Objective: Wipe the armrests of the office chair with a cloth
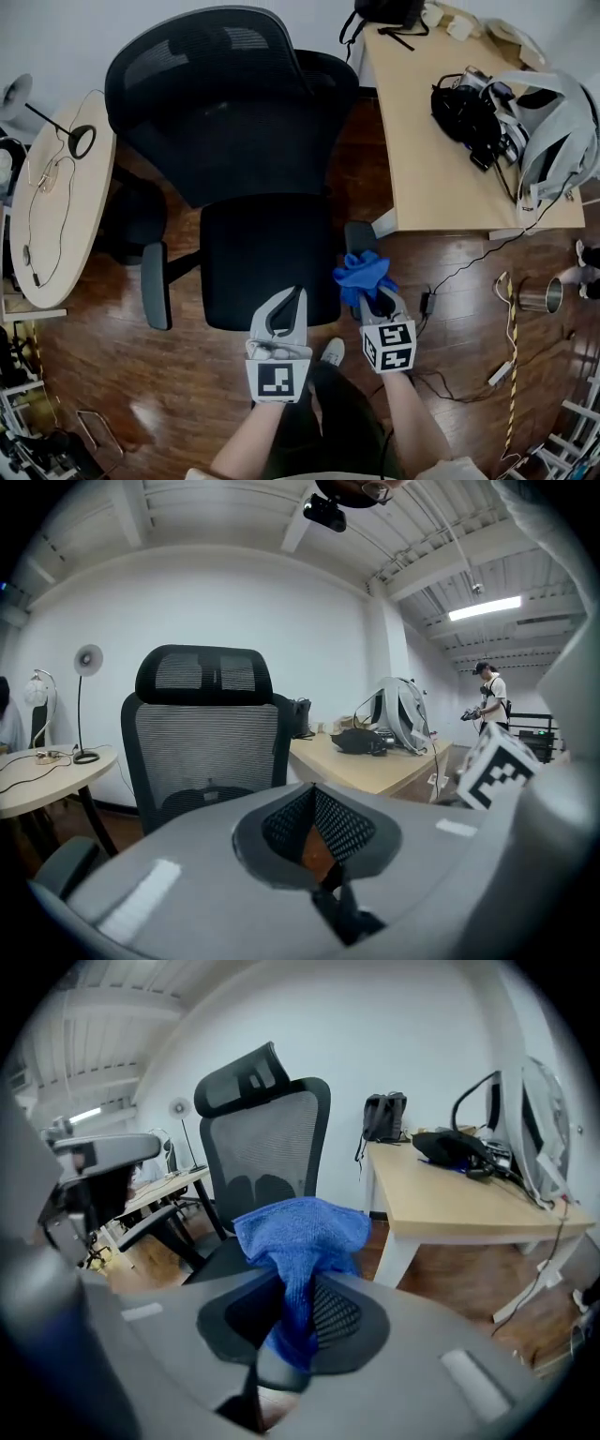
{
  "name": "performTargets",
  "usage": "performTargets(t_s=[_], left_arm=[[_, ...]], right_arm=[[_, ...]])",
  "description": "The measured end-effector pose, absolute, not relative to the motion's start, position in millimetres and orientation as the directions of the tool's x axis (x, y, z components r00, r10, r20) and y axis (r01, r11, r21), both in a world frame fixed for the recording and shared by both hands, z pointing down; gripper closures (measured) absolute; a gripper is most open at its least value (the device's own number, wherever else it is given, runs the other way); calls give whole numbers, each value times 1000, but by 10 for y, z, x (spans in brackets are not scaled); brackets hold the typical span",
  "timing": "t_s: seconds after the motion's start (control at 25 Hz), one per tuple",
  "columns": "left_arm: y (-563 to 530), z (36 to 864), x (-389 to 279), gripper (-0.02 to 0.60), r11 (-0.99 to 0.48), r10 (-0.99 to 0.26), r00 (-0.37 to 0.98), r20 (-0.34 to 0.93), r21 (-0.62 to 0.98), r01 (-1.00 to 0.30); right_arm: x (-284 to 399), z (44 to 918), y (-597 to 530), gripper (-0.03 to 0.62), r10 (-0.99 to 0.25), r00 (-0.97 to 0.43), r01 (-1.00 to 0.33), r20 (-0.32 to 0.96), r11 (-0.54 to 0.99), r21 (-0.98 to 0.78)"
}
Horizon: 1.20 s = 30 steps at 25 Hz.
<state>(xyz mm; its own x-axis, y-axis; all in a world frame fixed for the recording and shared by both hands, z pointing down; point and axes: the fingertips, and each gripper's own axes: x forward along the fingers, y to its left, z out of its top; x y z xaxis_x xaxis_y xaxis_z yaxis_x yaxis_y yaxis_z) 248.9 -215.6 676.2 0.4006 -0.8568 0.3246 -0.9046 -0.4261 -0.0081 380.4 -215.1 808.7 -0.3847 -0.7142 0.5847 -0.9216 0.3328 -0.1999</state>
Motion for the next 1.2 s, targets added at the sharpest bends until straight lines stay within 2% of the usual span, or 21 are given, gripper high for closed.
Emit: performTargets(t_s=[0.12,0.24,0.32,0.56,0.64,0.76,0.84,0.96,1.0,1.12,1.2], left_arm=[[-2121,6756,2546,514,-432,-852,411,324,5,-902],[-2083,6791,2582,515,-436,-848,417,327,16,-900],[-2069,6815,2570,515,-437,-846,416,334,14,-899],[-2172,6514,2390,512,-422,-863,405,302,9,-907],[-2232,6309,2235,512,-407,-871,392,297,15,-914],[-2251,5996,1925,512,-374,-891,359,277,1,-928],[-2221,5804,1617,491,-344,-914,328,238,-27,-939],[-2236,5428,991,491,-302,-953,300,36,-83,-950],[-2229,5384,767,491,-293,-956,293,14,-96,-951],[-2168,5479,53,491,-276,-960,270,80,-88,-957],[-2148,5432,-397,491,-270,-962,265,61,-80,-960]], right_arm=[[3806,8139,-1762,517,-772,-386,-922,506,346,-175],[3816,8139,-1515,517,-791,-382,-924,478,335,-184],[3820,8019,-1565,517,-835,-380,-925,397,337,-176],[3756,6342,-2191,517,-923,-383,-920,32,378,-99],[3680,5896,-2304,517,-925,-378,-921,-40,381,-87],[3460,5587,-2323,516,-914,-398,-908,-82,405,-108],[3197,5548,-2282,516,-900,-429,-894,-73,435,-108],[2672,5620,-2182,516,-879,-477,-875,-2,475,-96],[2487,5602,-2170,516,-878,-479,-873,-15,478,-102],[1898,5539,-2131,516,-880,-473,-874,-51,475,-104],[1501,5503,-2056,516,-886,-462,-880,-42,464,-99]])
